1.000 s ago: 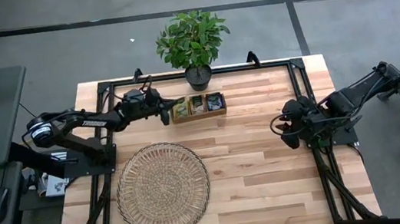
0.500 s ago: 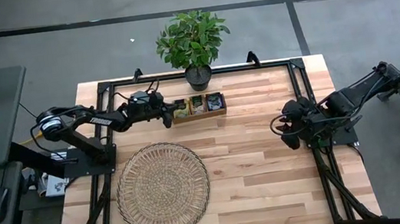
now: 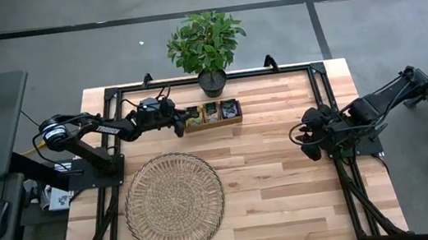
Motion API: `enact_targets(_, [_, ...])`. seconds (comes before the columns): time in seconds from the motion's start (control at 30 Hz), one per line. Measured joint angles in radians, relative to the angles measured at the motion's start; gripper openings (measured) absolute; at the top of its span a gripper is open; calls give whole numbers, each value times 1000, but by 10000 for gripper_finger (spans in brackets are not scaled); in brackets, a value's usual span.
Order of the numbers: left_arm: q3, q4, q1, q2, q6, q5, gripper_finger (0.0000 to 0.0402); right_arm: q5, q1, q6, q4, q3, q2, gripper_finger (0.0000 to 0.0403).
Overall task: Pick & Place Tea
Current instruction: Put the yellow tea bag into the left section of the wooden organizer, then return to Home Position
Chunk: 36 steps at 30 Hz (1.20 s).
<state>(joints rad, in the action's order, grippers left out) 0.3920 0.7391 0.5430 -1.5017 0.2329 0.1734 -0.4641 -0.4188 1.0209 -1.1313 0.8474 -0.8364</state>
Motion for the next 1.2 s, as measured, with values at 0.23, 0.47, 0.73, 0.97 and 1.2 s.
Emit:
enact_targets(0.23, [2, 23, 0, 19, 18, 4, 140, 2, 0, -6, 0, 0, 0, 161])
enact_targets(0.47, [3, -1, 0, 117, 123, 22, 146, -65, -22, 8, -1, 0, 24, 161])
enact_targets(0.73, [4, -196, 0, 336, 77, 133, 30, -273, -88, 59, -6, -83, 250, 127])
enact_targets(0.97, [-7, -383, -38, 510, 61, 119, 2, -352, -92, 12, 258, -344, 493, 36])
enact_targets(1.2, [-167, -303, -118, 695, 158, -36, 1, -502, -61, -100, 532, -547, 643, 14])
